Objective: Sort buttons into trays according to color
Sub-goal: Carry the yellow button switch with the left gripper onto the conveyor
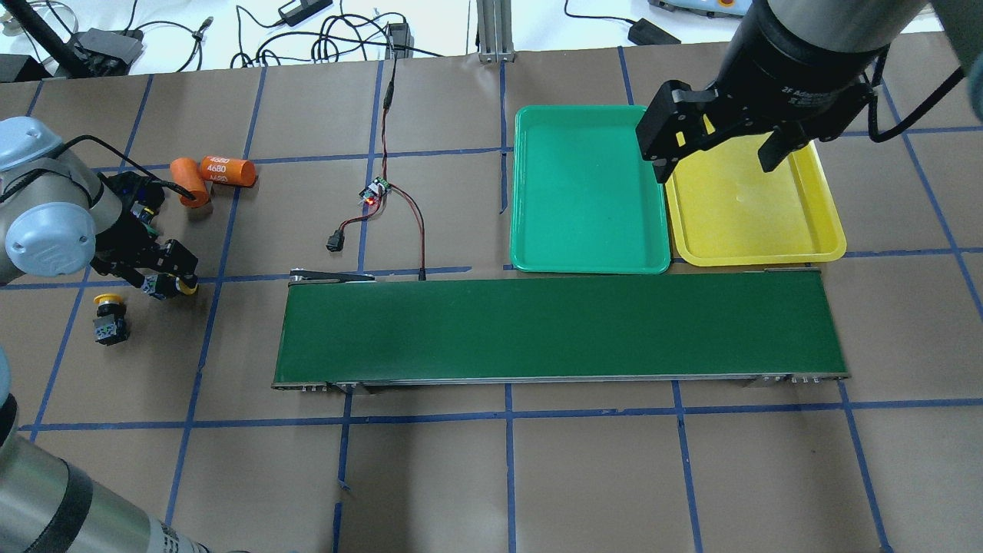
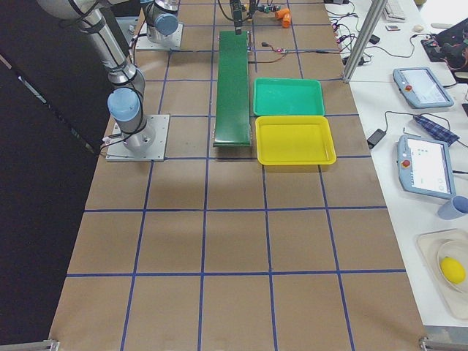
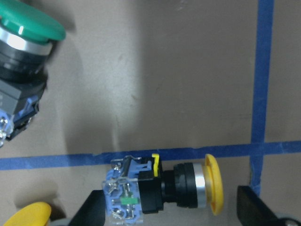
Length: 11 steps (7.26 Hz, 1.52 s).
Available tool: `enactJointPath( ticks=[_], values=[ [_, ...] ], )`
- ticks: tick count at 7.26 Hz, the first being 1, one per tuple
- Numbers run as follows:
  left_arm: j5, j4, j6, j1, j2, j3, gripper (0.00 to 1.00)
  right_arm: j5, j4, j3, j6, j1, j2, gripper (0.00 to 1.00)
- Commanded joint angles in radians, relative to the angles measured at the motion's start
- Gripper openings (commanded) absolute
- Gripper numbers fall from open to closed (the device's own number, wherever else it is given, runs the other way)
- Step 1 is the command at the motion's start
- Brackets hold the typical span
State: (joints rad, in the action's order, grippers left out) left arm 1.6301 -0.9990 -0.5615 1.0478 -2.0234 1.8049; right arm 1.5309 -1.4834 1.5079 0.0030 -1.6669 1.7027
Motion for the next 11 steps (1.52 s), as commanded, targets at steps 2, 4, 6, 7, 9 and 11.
enactJointPath(
  ticks=[2, 4, 6, 7, 9, 11],
  values=[
    [-0.003, -0.001, 0.009, 0.000, -0.003, -0.009, 1.00, 0.000, 0.000, 0.000, -0.002, 0.001, 0.000, 1.00],
    [0.005, -0.003, -0.027, 0.000, -0.006, -0.004, 1.00, 0.000, 0.000, 0.000, -0.001, 0.001, 0.002, 1.00],
    [0.002, -0.001, -0.148, -0.002, -0.006, -0.010, 1.00, 0.000, 0.000, 0.000, 0.000, -0.001, 0.002, 1.00],
    [0.004, -0.001, -0.153, -0.005, -0.005, -0.027, 1.00, 0.000, 0.000, 0.000, -0.001, 0.001, 0.002, 1.00],
    [0.001, 0.000, -0.251, -0.035, 0.003, -0.006, 1.00, 0.000, 0.000, 0.000, 0.000, -0.001, 0.002, 1.00],
    [0.004, -0.012, -0.325, -0.035, 0.002, -0.002, 1.00, 0.000, 0.000, 0.000, -0.002, 0.001, 0.002, 1.00]
  ],
)
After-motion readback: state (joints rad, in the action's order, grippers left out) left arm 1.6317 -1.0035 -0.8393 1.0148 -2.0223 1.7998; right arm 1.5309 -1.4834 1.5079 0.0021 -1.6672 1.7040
